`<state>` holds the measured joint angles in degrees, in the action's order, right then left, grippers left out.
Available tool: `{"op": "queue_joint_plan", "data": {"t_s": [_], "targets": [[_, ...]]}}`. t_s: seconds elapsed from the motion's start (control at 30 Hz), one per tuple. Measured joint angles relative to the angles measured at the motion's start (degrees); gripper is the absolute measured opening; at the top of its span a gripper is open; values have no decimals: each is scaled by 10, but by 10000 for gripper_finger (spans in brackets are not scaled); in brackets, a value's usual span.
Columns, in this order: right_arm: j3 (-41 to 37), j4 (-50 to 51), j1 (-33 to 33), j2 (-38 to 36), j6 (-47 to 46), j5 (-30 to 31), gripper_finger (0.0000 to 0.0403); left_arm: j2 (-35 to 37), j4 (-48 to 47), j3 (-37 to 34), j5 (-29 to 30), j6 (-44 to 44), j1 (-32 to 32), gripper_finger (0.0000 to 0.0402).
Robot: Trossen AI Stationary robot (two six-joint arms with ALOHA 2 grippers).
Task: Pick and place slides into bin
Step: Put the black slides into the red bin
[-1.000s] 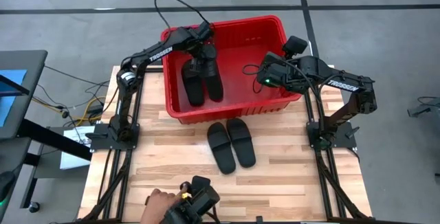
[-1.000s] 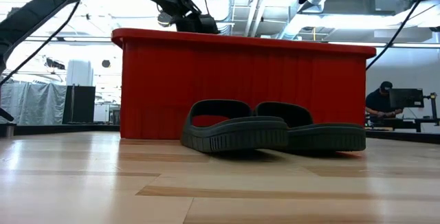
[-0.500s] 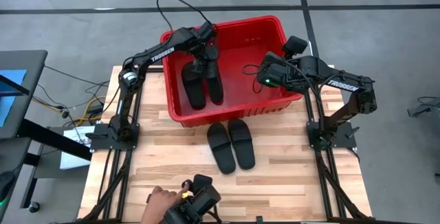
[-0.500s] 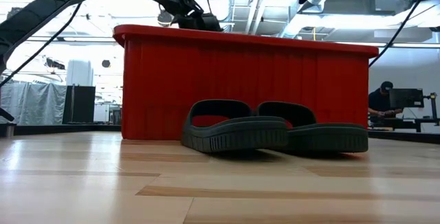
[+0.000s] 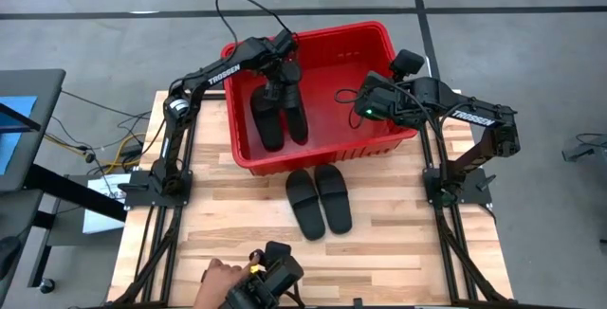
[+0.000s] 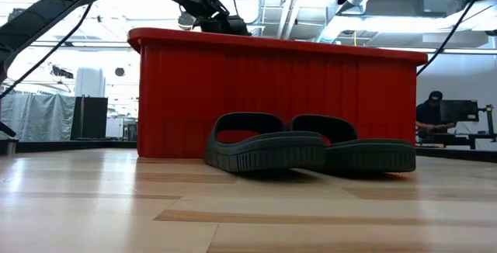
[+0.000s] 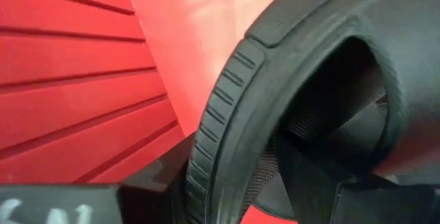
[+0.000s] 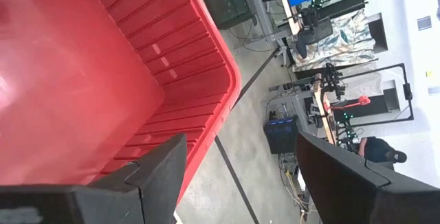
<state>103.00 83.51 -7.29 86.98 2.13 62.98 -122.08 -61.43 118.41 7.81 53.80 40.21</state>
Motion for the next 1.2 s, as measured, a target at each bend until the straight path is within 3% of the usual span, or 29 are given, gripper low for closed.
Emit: {"op": "queue_joint_plan", "data": {"t_s": [0.47,1.2], "targets": [[0,0,0,0,0,0,265,2,2,1,1,-27,0,232],[0,0,0,0,9,0,265,2,8,1,-26,-73,4,234]]}}
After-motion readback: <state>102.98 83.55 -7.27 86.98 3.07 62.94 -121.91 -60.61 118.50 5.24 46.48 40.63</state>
